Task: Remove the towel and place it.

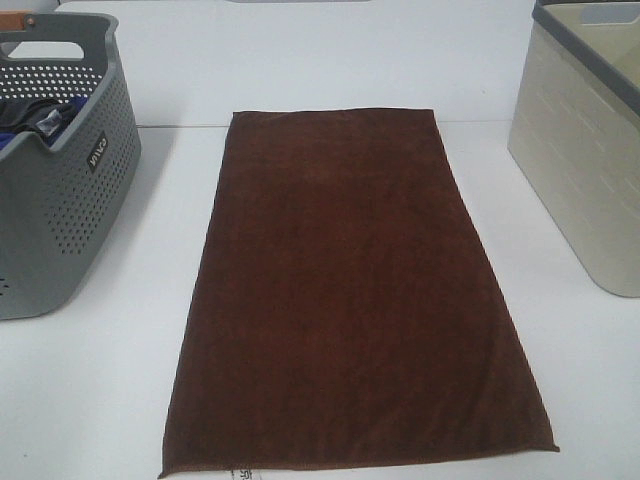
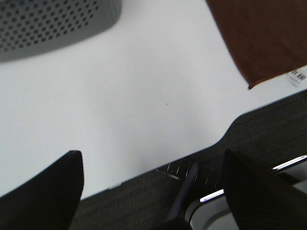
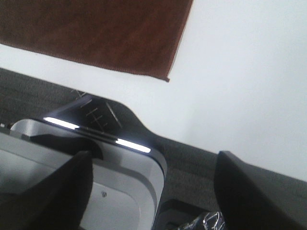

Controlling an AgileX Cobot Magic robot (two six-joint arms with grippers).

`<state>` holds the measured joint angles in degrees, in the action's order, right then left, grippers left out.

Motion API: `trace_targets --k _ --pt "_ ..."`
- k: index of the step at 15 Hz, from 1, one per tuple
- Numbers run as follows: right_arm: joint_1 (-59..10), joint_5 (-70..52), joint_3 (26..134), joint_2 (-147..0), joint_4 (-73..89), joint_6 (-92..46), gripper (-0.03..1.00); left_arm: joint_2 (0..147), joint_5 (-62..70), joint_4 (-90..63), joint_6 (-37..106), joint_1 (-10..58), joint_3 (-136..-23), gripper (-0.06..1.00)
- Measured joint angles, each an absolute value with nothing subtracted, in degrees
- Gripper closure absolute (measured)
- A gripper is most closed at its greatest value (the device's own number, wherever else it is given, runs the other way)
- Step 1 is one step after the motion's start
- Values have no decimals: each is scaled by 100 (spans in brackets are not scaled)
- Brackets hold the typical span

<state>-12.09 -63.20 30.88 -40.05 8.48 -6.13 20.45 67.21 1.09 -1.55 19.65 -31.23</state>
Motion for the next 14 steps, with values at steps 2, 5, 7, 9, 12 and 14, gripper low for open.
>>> trace_targets --k 2,5,7,9,12,14 --pt "-1209 -6222 3071 -3295 751 -613 29 1851 6331 -189 160 1965 -3042 19" --pt "-1209 -6079 2939 -2252 728 -613 29 1845 6068 -613 619 1965 -2893 19" --pt "-1209 -6073 2939 -1581 710 -613 29 1845 6056 -716 762 1965 -2893 19" --pt "-1209 -6085 2905 -1129 647 -607 29 1845 6050 -728 796 1965 -2893 19" --pt "-1209 -6102 2876 -773 447 -430 29 1845 6045 -733 796 1965 -2893 19" --pt "-1209 -6102 2876 -768 441 -361 29 1845 6045 -733 796 1965 -2893 19"
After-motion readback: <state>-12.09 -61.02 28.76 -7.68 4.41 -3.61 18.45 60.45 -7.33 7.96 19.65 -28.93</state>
